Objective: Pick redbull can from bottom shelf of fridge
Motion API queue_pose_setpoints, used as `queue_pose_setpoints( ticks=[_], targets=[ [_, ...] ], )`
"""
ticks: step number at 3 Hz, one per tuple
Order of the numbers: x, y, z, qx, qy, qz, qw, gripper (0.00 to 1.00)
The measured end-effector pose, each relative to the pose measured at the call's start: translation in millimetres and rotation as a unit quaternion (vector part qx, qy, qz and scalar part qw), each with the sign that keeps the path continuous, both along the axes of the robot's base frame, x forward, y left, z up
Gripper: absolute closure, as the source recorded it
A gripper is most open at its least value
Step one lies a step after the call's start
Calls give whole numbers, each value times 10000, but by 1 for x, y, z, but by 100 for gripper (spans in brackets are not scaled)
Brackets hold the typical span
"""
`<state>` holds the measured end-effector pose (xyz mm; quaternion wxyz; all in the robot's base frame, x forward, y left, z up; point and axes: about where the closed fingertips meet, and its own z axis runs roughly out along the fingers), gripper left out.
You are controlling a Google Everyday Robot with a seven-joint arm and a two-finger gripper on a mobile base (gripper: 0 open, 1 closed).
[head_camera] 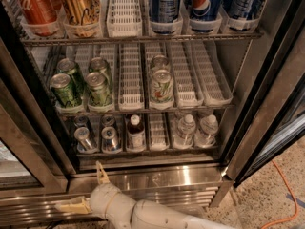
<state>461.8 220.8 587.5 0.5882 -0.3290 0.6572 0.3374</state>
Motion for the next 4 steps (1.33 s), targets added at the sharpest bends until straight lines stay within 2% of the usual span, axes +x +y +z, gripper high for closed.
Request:
queue_pose_setpoints(
  ticks=[1, 2, 3, 4],
  targets=[
    [18, -5, -1, -15, 21, -440, 9990, 0],
    [24, -6, 3, -19, -42, -930, 9957, 0],
    [32, -15, -3, -132, -2, -1153, 9932, 0],
    [32, -15, -3, -131, -3, -1153, 9932, 0]
  ],
)
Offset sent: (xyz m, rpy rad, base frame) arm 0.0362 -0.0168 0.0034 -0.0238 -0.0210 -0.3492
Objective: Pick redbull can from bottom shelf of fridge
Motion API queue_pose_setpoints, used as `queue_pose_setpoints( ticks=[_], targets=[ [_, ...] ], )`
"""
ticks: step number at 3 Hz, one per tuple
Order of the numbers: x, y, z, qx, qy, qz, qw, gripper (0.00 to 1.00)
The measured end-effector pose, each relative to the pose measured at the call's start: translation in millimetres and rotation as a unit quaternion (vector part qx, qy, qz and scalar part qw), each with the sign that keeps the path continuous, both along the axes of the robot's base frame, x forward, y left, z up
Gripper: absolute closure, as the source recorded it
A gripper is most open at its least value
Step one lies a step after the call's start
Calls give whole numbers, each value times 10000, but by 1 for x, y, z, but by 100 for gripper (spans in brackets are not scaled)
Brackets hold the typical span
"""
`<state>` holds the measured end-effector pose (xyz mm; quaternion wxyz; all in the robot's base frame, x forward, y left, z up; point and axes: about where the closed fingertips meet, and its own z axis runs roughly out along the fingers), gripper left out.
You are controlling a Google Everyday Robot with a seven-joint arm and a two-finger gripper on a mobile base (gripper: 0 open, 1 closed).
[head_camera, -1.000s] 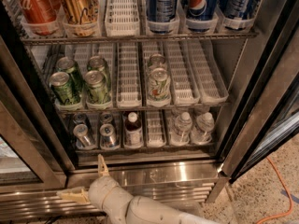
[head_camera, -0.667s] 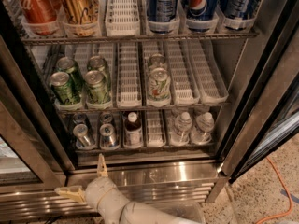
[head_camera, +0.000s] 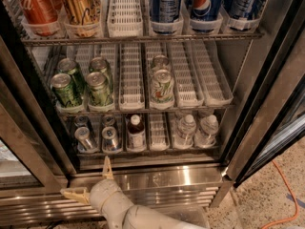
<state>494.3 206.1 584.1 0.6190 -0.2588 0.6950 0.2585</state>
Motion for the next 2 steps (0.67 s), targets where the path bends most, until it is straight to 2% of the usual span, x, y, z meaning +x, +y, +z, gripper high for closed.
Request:
queue_pose_setpoints(
  ticks=[1, 2],
  targets=[
    [7, 7, -1, 46, -98, -102, 9999, 0],
    [20, 9, -2, -15, -306, -347, 9989, 0]
  ],
)
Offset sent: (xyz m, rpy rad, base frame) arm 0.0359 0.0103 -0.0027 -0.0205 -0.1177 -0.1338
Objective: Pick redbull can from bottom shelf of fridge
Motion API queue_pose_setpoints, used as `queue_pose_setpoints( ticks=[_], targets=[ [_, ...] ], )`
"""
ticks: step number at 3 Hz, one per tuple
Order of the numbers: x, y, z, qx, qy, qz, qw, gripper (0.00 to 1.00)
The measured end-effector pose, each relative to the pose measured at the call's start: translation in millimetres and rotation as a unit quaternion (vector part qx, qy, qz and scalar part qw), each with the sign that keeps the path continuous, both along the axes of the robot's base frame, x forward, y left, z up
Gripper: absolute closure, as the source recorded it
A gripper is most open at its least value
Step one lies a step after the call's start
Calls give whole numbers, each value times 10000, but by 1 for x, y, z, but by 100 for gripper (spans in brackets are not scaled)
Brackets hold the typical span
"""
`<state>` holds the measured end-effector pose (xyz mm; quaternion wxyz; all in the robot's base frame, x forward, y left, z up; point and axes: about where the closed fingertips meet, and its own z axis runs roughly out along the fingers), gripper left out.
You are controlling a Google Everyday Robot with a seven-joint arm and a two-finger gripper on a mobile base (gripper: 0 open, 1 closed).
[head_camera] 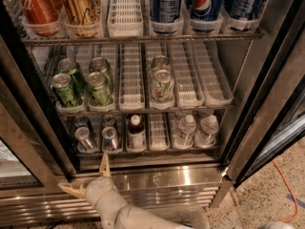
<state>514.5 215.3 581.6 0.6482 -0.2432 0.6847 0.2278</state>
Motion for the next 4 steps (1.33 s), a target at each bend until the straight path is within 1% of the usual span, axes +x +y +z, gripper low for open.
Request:
queue_pose_setpoints(
  ticks=[1, 2, 3, 4],
  targets=[
    [15, 6, 3, -99, -280, -129, 9995, 18],
    [28, 9, 6, -173, -491, -223, 9984, 20],
    [36, 7, 9, -266, -634, -352, 9970, 23],
    [43, -2, 12, -348, -734, -542, 9952, 24]
  ],
)
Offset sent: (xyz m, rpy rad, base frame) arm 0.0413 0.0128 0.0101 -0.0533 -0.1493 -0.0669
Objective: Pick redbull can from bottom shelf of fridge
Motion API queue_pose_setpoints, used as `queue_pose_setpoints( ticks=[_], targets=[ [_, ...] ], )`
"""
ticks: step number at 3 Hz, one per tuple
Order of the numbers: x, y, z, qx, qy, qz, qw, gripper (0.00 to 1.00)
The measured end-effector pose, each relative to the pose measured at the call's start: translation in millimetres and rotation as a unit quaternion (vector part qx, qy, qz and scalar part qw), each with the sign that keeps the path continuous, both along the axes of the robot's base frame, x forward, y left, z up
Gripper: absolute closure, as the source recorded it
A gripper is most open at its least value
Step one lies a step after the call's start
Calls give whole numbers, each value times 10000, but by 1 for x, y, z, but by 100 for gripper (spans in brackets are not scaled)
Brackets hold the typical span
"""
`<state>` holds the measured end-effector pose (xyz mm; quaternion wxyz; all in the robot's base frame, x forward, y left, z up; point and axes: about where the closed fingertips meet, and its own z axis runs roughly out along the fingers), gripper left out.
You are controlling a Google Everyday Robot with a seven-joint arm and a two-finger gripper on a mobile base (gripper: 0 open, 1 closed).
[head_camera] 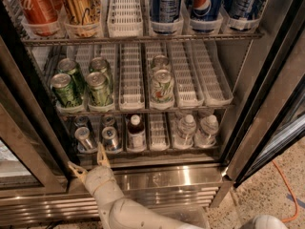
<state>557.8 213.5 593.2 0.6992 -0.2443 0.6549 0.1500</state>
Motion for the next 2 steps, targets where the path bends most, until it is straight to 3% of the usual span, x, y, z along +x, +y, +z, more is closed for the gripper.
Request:
queue_pose_setpoints(
  ticks=[1, 2],
  targets=[
    [6, -5, 3, -38, -93, -118, 9999, 43],
    [12, -6, 5, -39, -162, -167, 9997, 54]
  ],
)
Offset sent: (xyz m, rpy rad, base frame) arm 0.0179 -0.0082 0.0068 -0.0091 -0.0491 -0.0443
